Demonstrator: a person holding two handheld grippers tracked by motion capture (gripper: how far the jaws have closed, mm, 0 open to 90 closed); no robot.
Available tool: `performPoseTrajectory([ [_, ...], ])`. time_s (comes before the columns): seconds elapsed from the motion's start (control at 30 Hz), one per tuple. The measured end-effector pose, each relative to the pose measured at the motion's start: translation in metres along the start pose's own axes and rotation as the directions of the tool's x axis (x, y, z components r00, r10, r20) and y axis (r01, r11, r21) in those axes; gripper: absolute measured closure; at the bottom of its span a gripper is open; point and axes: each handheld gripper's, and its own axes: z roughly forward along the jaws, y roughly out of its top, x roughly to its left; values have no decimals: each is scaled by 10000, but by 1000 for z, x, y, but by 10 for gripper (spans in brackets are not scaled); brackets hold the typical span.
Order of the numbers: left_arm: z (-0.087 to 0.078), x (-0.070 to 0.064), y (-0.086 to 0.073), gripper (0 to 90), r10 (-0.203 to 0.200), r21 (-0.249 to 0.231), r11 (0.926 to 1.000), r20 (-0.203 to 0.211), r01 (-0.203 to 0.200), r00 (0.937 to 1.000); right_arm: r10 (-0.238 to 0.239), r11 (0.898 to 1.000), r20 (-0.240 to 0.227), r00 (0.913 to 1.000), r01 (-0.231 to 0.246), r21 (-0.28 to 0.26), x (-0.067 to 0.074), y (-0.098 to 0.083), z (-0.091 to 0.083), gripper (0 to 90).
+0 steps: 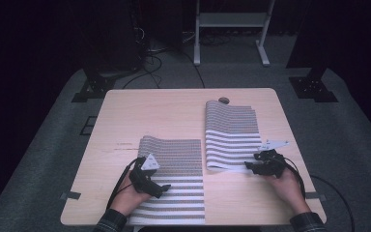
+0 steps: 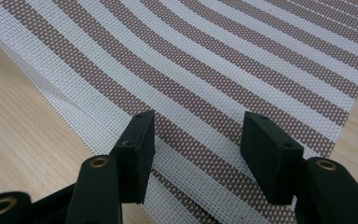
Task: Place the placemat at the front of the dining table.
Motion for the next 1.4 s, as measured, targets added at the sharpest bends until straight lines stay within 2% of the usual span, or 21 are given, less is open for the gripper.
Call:
performPoseTrajectory([
  [0.13, 0, 0, 0, 0, -1, -2, 10000, -1, 1, 10000, -80, 10000, -62, 9999, 81, 35, -9, -1, -2, 433],
  [0.47, 0, 0, 0, 0, 3, 9, 10000, -2, -3, 10000, 265, 9996, 314, 9992, -269, 121, -32, -4, -5, 410],
  [0.73, 0, 0, 0, 0, 8, 11, 10000, -3, -8, 10000, 419, 9989, 364, 9985, -426, 197, -32, -5, -9, 414],
  [0.8, 0, 0, 0, 0, 9, 13, 10000, -1, -9, 10000, 470, 9987, 556, 9973, -479, 152, -33, -7, -14, 415],
  [0.97, 0, 0, 0, 0, 8, 15, 10000, -4, -8, 10000, 922, 9957, 871, 9919, -928, 35, -40, -13, -23, 427],
  [1.07, 0, 0, 0, 0, 6, 14, 10000, -4, -6, 10000, 1323, 9909, 1129, 9848, -1342, 98, -47, -16, -23, 416],
  [1.17, 0, 0, 0, 0, 7, 15, 10000, -4, -7, 10000, 1680, 9852, 1117, 9794, -1707, 156, -51, -19, -20, 401],
  [1.23, 0, 0, 0, 0, 8, 14, 10000, -5, -8, 10000, 1708, 9848, 1086, 9793, -1730, 116, -52, -19, -20, 402],
  [1.4, 0, 0, 0, 0, 2, 12, 10000, -6, -2, 10000, 1640, 9860, 1044, 9809, -1663, 138, -49, -18, -20, 513],
])
